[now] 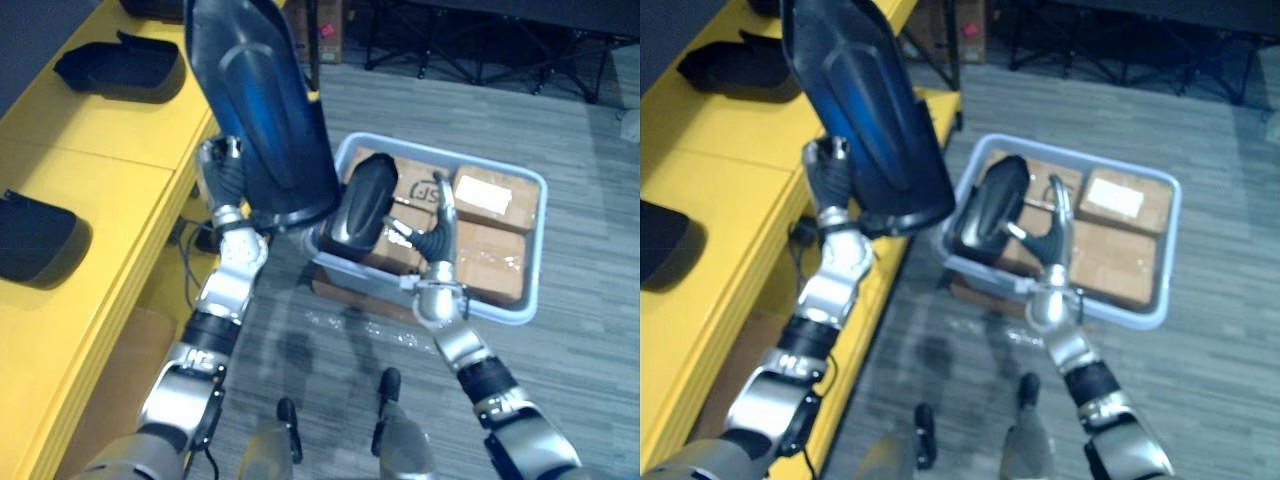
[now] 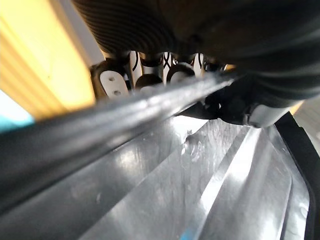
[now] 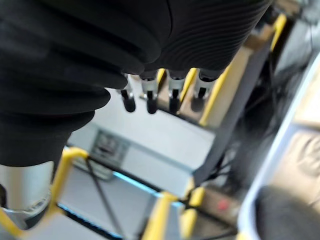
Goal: Walk over and take plastic housings, then place them on the shelf
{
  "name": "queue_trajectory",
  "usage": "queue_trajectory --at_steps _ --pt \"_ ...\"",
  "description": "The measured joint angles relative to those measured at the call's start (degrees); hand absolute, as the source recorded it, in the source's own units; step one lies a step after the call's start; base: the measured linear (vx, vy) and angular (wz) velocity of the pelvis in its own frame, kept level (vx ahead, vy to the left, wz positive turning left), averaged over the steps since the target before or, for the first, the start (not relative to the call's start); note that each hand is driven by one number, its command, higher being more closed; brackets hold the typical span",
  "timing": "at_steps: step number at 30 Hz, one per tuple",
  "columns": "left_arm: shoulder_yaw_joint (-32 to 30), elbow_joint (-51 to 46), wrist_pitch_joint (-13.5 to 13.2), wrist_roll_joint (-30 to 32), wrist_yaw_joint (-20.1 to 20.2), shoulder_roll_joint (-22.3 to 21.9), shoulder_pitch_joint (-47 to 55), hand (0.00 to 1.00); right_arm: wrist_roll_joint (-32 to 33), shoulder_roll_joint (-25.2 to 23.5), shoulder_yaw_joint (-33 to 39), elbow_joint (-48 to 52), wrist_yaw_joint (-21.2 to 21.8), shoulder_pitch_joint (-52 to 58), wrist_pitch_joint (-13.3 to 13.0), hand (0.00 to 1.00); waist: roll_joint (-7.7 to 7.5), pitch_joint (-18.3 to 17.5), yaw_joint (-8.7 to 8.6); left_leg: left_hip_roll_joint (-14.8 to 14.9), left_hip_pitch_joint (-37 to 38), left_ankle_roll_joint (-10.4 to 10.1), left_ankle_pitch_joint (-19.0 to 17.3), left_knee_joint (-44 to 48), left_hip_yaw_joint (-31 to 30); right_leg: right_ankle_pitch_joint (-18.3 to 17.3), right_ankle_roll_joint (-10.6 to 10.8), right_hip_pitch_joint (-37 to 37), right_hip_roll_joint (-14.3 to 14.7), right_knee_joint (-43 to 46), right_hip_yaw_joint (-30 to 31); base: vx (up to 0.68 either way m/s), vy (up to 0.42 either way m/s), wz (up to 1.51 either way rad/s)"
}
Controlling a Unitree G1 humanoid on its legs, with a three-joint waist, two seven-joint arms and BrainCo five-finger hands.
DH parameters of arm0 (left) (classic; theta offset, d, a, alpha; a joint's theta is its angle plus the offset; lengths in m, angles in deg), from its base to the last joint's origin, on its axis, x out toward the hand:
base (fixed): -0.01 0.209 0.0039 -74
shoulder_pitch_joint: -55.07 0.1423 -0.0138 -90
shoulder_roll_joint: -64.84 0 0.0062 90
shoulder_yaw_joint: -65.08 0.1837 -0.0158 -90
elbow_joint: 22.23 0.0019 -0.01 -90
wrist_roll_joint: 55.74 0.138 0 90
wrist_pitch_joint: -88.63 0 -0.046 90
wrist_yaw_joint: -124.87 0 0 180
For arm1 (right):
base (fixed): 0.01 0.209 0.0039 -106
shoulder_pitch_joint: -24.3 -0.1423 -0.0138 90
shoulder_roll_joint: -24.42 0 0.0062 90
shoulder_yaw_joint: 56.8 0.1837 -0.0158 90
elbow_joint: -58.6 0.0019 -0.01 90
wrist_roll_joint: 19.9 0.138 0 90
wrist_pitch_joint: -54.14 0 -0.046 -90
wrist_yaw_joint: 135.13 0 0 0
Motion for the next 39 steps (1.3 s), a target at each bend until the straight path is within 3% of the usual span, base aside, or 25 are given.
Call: queue_trajectory --at_steps 4,6,10,13,18,23,30,33,39 --pt "-0.67 0.00 0.22 0.51 -0.94 0.04 0.50 1.00 7.78 -0.11 1.83 3.58 5.75 2.14 -0.96 0.00 0.00 0.00 0.03 0.05 0.55 -0.01 0.00 -0.17 0.19 0.00 -0.01 0.35 0.08 0.00 0.28 0.00 0.000 -0.02" --pt "-2.04 -0.34 -1.09 0.18 -1.32 0.03 1.82 1.00 10.05 -0.24 3.39 4.94 8.36 4.69 -0.91 0.00 0.00 0.00 -0.08 0.13 0.75 -0.02 -0.01 -0.20 0.33 -0.01 -0.03 0.47 0.17 0.00 0.45 0.00 -0.002 -0.04" --pt "-3.97 -5.12 -4.93 -1.11 -1.33 -0.22 8.78 1.00 13.89 -0.89 5.98 5.25 11.04 9.10 -0.92 0.00 -0.03 -0.02 -0.11 0.58 3.27 -0.14 -0.30 -1.07 1.48 -0.26 -0.30 1.83 0.65 -0.01 1.56 0.02 -0.005 -0.15" --pt "-3.86 -13.63 -9.60 -3.56 -0.84 -0.34 14.62 1.00 18.13 -1.47 9.90 7.02 13.71 12.92 -1.88 0.00 -0.17 -0.12 -0.06 0.62 3.75 -0.18 -0.32 -1.27 1.44 -0.48 -0.27 2.27 0.69 -0.03 1.48 0.00 0.000 0.00" --pt "-4.54 -20.03 -14.45 -6.18 3.22 -1.61 20.53 1.00 21.04 -2.49 14.00 7.88 15.98 14.94 -4.52 0.00 -0.45 -2.54 0.43 0.62 5.55 -0.20 -0.29 -2.19 0.91 -1.45 0.07 4.16 0.65 -0.05 0.21 0.02 -0.007 0.04" --pt "-9.10 -29.08 -15.04 -7.27 8.59 -2.36 27.08 1.00 21.14 -2.41 17.46 10.07 17.29 15.57 -4.87 0.00 -0.37 -6.28 1.54 0.69 5.90 -0.32 -0.16 -3.02 -0.37 -1.57 0.07 5.01 0.81 -0.03 -1.43 0.05 -0.022 0.13" --pt "-24.43 -38.73 -18.56 -11.57 16.95 2.32 36.87 1.00 23.29 -2.29 18.08 12.45 21.95 15.26 -4.35 0.00 -0.29 -10.65 5.41 0.13 7.75 -0.11 0.10 -4.61 -2.20 -2.92 0.18 7.77 0.27 -0.57 -5.19 0.00 0.002 0.15" --pt "-29.15 -39.20 -18.74 -16.70 18.47 2.11 40.79 1.00 22.88 -2.29 18.17 13.18 21.89 14.71 -4.18 0.00 -0.20 -12.51 7.13 0.15 7.59 -0.38 0.58 -5.10 -4.12 -3.54 0.20 8.83 0.36 -0.57 -7.59 0.01 -0.031 0.34" --pt "-39.94 -39.18 -18.75 -16.08 18.33 2.10 46.06 1.00 22.06 -2.19 18.12 13.29 23.23 12.70 -4.12 0.00 -0.49 -12.93 10.70 0.04 7.27 -0.77 1.65 -6.26 -7.62 -4.38 0.21 10.27 0.48 -0.57 -11.25 0.02 -0.030 0.30"
